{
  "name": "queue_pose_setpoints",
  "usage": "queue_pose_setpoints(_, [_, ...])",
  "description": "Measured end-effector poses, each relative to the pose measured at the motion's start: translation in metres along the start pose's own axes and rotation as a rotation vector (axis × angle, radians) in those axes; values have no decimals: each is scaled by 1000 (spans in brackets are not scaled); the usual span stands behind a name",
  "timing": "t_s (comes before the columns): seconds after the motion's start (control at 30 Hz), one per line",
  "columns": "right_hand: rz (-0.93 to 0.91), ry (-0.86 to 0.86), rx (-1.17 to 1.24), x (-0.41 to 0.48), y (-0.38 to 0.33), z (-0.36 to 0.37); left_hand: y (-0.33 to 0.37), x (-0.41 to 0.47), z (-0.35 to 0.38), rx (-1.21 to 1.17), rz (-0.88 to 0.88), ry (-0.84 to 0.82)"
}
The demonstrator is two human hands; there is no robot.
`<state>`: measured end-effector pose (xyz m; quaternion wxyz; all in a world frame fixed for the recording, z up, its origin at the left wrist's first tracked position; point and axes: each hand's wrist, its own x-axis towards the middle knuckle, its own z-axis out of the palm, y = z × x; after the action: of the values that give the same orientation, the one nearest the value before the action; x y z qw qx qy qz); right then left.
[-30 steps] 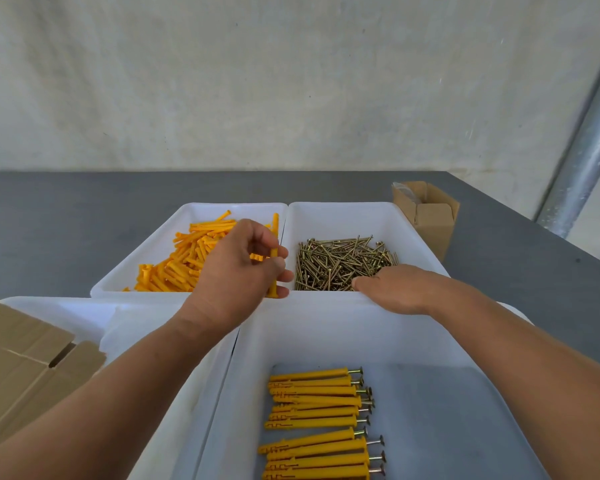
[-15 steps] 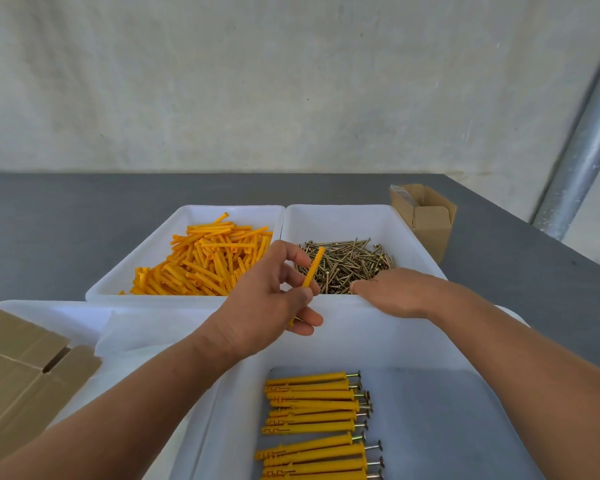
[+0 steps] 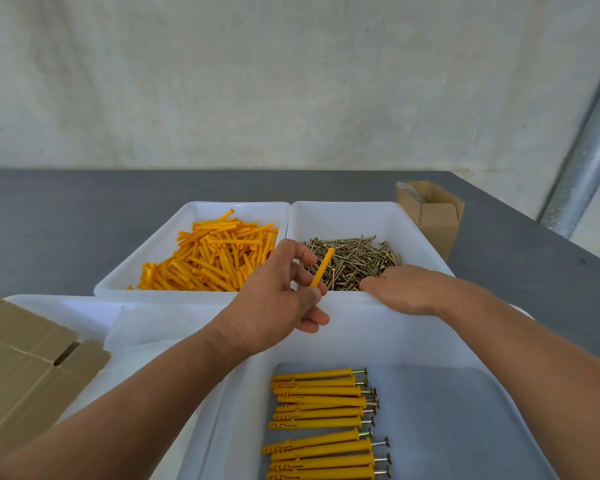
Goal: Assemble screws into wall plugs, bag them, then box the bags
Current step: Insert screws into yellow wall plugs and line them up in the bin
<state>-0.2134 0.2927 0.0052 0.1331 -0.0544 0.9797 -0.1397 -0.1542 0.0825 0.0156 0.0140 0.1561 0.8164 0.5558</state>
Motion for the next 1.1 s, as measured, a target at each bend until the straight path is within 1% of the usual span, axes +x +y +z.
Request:
queue_pose_setpoints(0.27, [-15, -2, 1, -5, -4, -1, 0, 0, 0, 1, -18, 7])
queue_pose_setpoints(0.53, [-33, 62, 28, -11, -7, -1, -1, 1, 0, 3, -25, 15])
queue_pose_setpoints(0.87, [24, 0, 28, -12, -9, -3, 0, -1, 0, -17, -34, 13])
queue_pose_setpoints(1.0, [9, 25, 14, -13, -9, -4, 0, 1, -1, -68, -54, 5])
queue_pose_setpoints(1.1, [-37, 38, 25, -14, -9, -4, 0, 1, -1, -82, -36, 12])
